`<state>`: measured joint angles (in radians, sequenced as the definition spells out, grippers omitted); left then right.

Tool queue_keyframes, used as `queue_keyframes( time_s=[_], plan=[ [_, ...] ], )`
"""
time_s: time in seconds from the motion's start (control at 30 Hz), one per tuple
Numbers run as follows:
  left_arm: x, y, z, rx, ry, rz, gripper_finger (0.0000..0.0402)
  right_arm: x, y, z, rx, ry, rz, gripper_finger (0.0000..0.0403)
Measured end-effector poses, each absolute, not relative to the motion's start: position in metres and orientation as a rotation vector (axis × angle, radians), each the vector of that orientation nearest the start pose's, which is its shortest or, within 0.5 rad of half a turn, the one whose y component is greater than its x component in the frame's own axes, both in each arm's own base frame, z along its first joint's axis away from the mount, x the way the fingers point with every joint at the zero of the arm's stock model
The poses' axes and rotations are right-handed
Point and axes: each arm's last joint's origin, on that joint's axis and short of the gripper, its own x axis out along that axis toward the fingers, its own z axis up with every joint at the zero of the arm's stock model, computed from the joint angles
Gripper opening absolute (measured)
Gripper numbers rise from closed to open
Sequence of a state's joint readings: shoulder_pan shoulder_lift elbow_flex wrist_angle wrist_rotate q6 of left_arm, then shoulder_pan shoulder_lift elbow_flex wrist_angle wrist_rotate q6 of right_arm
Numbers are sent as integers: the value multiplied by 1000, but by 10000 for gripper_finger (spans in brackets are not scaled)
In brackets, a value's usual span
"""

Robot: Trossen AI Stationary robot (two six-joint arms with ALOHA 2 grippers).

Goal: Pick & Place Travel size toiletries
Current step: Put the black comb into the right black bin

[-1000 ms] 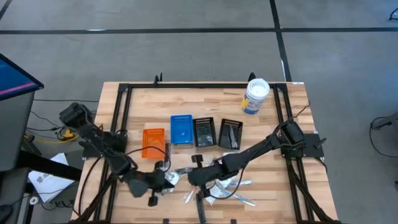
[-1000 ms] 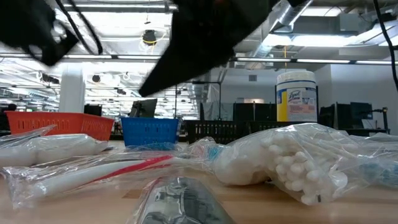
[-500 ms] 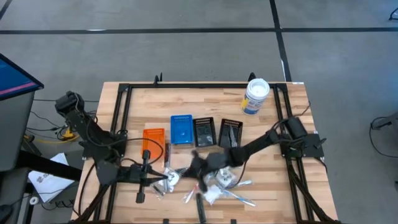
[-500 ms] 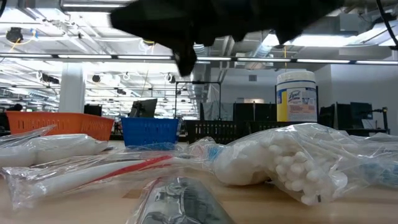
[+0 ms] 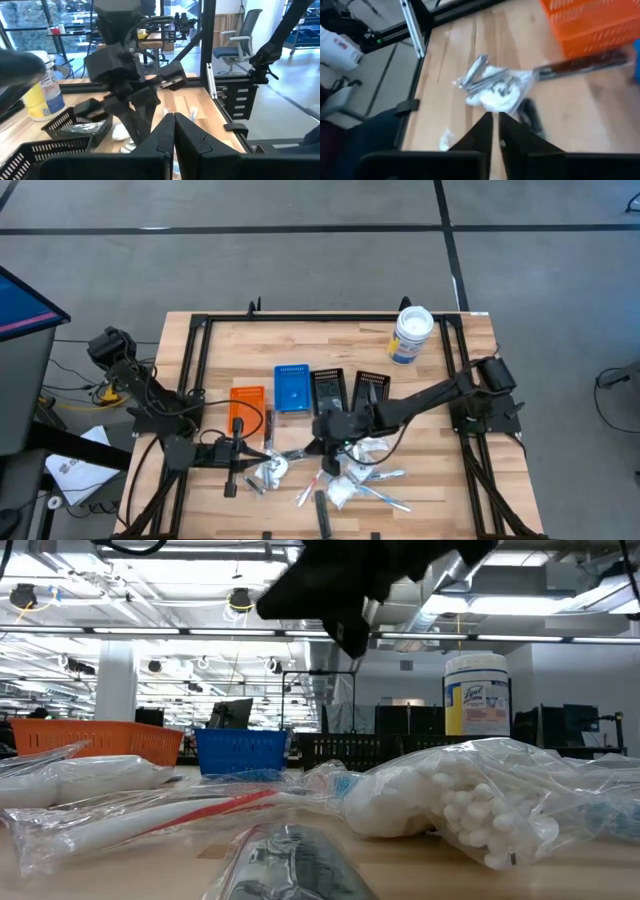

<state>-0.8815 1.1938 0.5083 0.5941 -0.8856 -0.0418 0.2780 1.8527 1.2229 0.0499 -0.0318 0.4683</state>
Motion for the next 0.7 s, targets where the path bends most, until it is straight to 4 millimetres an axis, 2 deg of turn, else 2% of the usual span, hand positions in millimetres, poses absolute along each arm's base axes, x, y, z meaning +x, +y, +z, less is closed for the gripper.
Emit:
queue_keyframes(
  time_s=[0.23, 0.4, 0.5, 0.7],
  plan=[
    [153, -173, 235, 42, 64, 16, 2, 418, 125, 215, 438, 704, 239, 168],
    [144, -179, 237, 74, 58, -18, 2, 431, 131, 194, 483, 753, 213, 253],
    [143, -180, 237, 76, 58, -36, 2, 442, 133, 183, 543, 699, 213, 271],
    [143, -180, 237, 73, 59, -44, 2, 451, 126, 154, 614, 720, 164, 274]
  ],
)
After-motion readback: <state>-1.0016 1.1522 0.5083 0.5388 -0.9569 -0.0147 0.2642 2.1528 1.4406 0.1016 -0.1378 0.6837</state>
